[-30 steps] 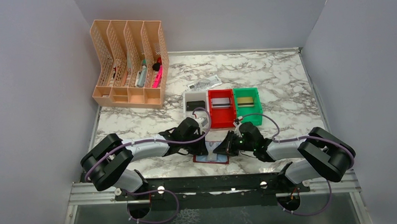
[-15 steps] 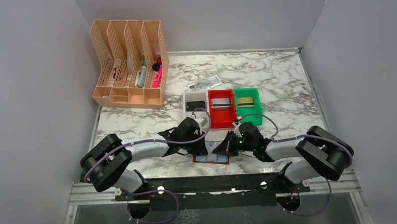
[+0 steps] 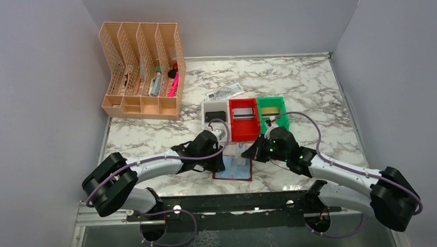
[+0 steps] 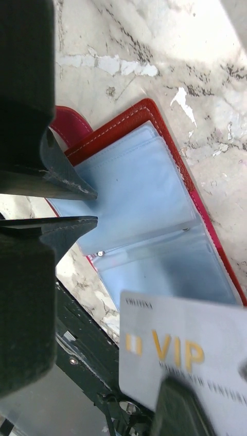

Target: Take the credit cards out of the card holder

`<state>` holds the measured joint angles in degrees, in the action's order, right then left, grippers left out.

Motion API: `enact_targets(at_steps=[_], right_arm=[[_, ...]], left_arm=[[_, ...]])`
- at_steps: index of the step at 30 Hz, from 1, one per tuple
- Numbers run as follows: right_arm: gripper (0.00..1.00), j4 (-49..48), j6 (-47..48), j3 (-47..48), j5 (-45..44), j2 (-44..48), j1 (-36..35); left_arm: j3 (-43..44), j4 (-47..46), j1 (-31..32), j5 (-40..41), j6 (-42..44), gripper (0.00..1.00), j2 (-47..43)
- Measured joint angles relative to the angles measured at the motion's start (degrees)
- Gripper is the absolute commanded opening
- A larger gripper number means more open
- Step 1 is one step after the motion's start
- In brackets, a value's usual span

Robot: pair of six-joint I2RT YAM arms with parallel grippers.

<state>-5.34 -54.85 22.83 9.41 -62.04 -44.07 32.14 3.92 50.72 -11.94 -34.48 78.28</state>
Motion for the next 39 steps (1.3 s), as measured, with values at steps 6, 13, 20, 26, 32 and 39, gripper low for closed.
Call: enact_targets(at_steps=[6, 13, 20, 26, 32, 39], right_arm=[[0.01, 6.4, 4.74, 1.14, -3.82, 7.37, 0.02], [0.01, 10.78, 9.27, 1.33, -7.63, 12.57, 0.02], [0.01, 12.63, 13.79, 1.33, -13.88, 19.74, 0.02], [0.01, 13.18, 18.53, 1.44, -20.83, 23.63, 0.02], [0.01, 12.63, 26.69, 3.39, -24.76, 21.68, 0.02], [0.01, 10.71, 39.47, 13.29, -26.84, 7.89, 0.04]], left_arm=[[0.35, 2.25, 0.0, 2.16, 0.59, 0.33, -3.37], [3.02, 6.99, -0.02, 7.87, 2.47, 0.65, -11.34], [9.18, 14.78, -0.96, 16.94, 5.16, 0.89, -18.32], [12.37, 20.76, -4.7, 24.46, 8.28, 0.99, -20.5], [10.12, 23.52, -10.54, 30.29, 10.8, 0.99, -23.17], [9.49, 25.66, -11.3, 33.83, 11.65, 0.99, -24.09]])
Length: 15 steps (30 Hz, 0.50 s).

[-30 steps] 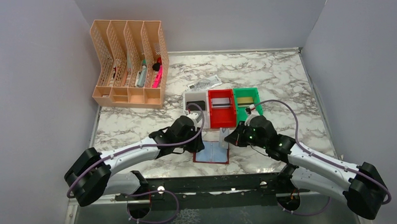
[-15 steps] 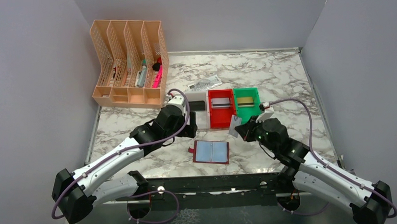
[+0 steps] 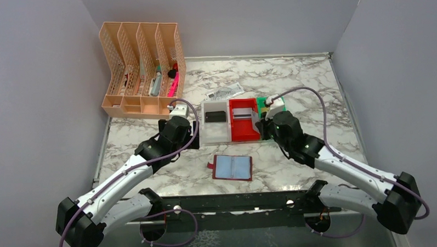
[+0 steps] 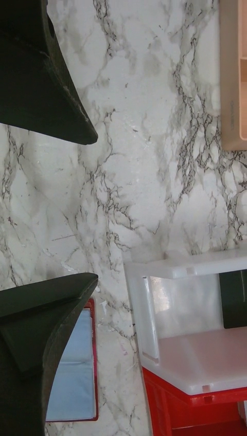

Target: Take the credit cards out of the card holder

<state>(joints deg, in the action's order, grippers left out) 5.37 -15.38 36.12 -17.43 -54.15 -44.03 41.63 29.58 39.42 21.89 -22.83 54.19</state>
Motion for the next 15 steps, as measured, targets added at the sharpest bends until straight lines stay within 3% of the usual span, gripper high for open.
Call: enact_targets(at_steps=[7, 15], right_arm=[[0.01, -1.14, 12.52, 9.49, -1.84, -15.19, 0.0], [0.01, -8.61, 26.91, 8.9, -2.51, -20.15, 0.0]], left_arm=[[0.0, 0.2, 0.0, 1.73, -0.02, 0.99, -0.9], [-0.13, 0.22, -0.42, 3.15, -0.26, 0.99, -1.7]])
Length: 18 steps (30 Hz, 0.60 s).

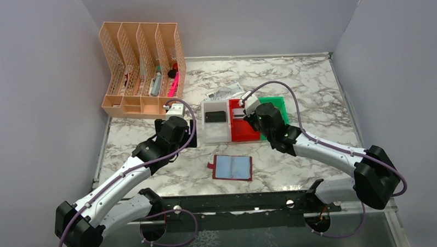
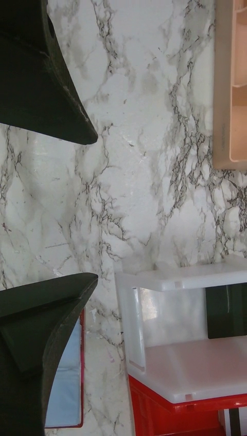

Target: Take the credit cards out of the card holder

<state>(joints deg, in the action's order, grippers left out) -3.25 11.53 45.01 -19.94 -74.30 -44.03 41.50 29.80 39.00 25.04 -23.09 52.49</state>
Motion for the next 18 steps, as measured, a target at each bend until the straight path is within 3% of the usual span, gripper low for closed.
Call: enact_targets(at_steps=[7, 18], right_arm=[[0.01, -7.21, 9.53, -2.14, 1.84, -2.73, 0.28], [0.01, -7.78, 16.17, -1.18, 4.9, -7.19, 3.5]], left_arm=[[-0.02, 0.0, -0.02, 0.09, -0.02, 0.99, -0.2], [-0.04, 0.0, -0.04, 0.07, 0.0, 0.99, -0.22]])
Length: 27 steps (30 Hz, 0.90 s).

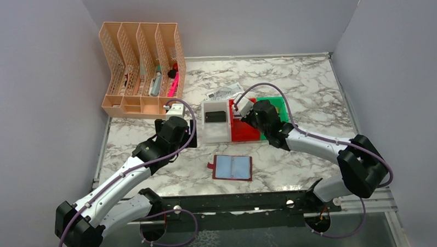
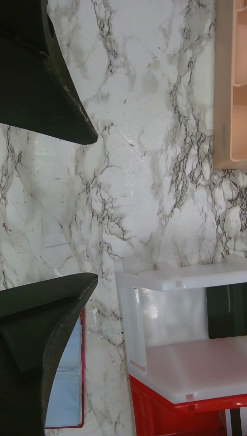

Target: Take the credit cards out of the card holder

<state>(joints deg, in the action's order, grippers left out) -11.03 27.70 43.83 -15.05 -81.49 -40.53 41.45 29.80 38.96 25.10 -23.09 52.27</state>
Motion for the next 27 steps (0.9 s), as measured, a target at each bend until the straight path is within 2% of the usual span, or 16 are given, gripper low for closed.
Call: enact_targets(at_steps=[27], right_arm=[[0.05, -6.91, 19.89, 8.44, 1.03, -19.71, 0.92]], left_arm=[[0.0, 0.04, -0.39, -0.42, 0.04, 0.99, 1.62]])
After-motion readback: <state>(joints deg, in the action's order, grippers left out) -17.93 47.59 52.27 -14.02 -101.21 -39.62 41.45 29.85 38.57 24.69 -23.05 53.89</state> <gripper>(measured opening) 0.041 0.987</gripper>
